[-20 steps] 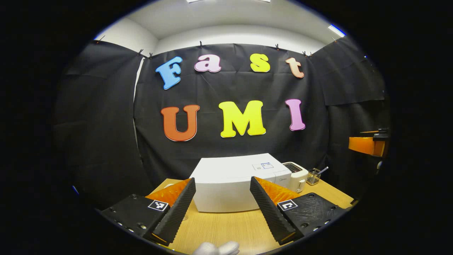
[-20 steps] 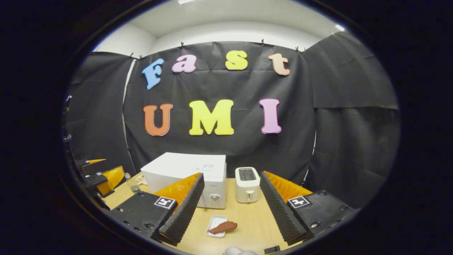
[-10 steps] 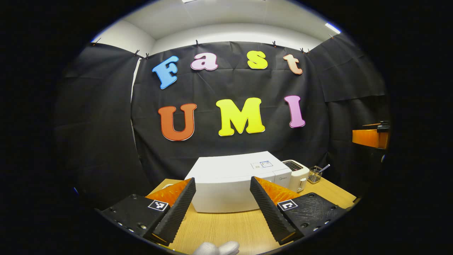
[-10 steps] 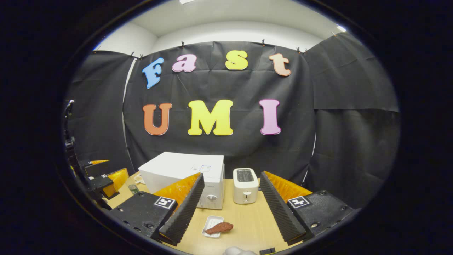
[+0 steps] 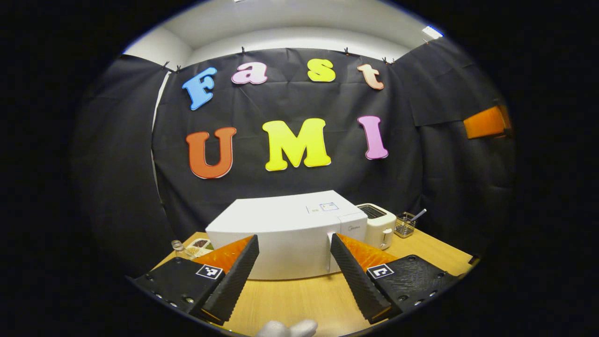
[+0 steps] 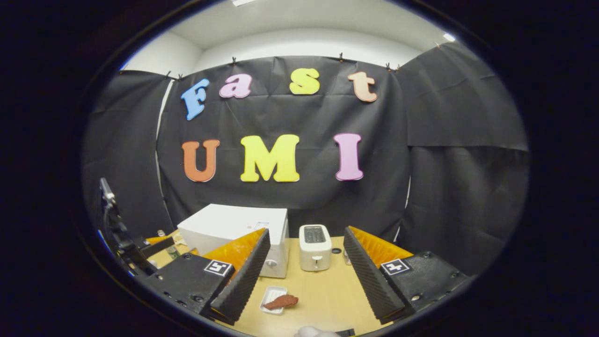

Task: Open the microwave oven with the left hand, put the food in, and close the microwave oven.

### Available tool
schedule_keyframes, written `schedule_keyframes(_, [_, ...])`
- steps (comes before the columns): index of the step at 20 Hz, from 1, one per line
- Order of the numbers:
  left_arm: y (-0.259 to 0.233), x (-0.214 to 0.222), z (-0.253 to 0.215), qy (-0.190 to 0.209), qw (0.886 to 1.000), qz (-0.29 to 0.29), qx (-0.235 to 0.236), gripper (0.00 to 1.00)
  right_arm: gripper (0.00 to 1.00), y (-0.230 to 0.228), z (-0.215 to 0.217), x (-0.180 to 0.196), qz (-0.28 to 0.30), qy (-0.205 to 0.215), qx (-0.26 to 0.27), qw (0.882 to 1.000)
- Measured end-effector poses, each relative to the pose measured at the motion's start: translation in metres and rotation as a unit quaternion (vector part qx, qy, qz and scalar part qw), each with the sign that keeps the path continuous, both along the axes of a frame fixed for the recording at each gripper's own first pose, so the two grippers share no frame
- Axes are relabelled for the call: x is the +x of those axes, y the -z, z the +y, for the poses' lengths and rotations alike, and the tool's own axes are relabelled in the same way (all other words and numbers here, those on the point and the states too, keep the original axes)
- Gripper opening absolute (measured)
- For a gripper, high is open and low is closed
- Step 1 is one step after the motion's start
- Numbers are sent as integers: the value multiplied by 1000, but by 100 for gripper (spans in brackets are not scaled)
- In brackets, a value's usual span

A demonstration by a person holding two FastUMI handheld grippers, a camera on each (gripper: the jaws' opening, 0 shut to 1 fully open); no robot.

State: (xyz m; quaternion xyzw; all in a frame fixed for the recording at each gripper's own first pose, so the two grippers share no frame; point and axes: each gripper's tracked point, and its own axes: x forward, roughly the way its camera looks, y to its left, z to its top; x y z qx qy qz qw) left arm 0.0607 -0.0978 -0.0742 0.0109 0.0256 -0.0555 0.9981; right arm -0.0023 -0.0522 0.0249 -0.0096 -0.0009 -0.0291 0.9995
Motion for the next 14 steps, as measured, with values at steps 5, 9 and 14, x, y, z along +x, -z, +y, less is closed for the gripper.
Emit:
schedule_keyframes(5, [38, 42, -46, 25, 999, 22, -19, 96, 100, -2, -38, -8, 16, 45, 3, 999])
schedule_keyframes(9, [74, 93, -61, 16, 999, 32, -16, 96, 100, 5, -68, -14, 31, 89, 2, 996])
schedule_keyframes(14, [103, 141, -69, -6, 999, 39, -14, 96, 100, 22, -95, -17, 59, 121, -1, 991])
